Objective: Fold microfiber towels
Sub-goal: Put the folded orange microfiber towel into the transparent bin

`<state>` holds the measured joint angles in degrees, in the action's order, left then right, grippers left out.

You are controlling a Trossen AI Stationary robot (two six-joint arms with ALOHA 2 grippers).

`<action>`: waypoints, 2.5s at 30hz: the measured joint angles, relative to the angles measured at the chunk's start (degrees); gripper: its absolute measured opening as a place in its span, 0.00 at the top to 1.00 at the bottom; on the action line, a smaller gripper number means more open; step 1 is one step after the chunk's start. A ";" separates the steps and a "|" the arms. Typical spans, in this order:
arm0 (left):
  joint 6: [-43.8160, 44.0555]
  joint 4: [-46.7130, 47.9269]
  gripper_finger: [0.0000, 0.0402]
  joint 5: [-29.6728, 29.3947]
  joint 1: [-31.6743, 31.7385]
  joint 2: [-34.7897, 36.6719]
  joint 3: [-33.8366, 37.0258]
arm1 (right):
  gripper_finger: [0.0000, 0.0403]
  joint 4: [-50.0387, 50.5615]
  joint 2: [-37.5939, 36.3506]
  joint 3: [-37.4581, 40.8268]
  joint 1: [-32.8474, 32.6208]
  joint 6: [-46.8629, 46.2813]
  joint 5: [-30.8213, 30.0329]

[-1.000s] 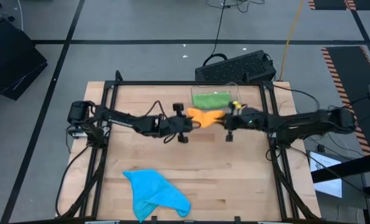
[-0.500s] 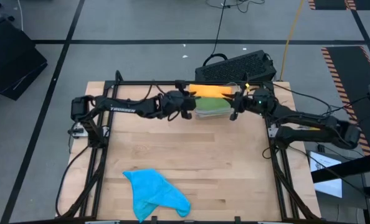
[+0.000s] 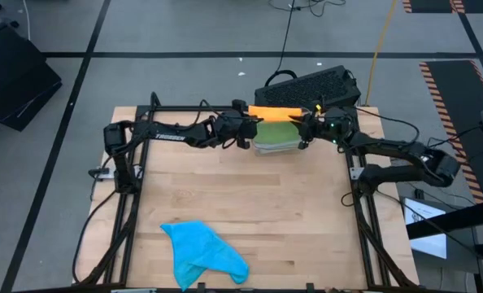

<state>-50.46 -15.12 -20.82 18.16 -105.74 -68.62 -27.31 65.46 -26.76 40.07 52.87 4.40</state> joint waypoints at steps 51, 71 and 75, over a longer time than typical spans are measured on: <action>19.78 9.39 0.55 20.36 1.74 -0.54 -0.22 | 0.65 11.75 -1.56 0.04 0.90 -16.02 9.25; 36.16 17.40 0.61 17.27 3.68 13.53 -0.28 | 0.66 9.64 -3.43 -5.77 0.64 -31.35 18.55; 42.20 18.35 0.66 16.27 3.41 14.07 -0.28 | 0.73 3.23 4.37 -9.82 0.68 -35.50 23.23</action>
<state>-8.25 3.23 -4.55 21.57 -91.66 -68.90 -24.08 69.83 -36.59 40.75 17.37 27.64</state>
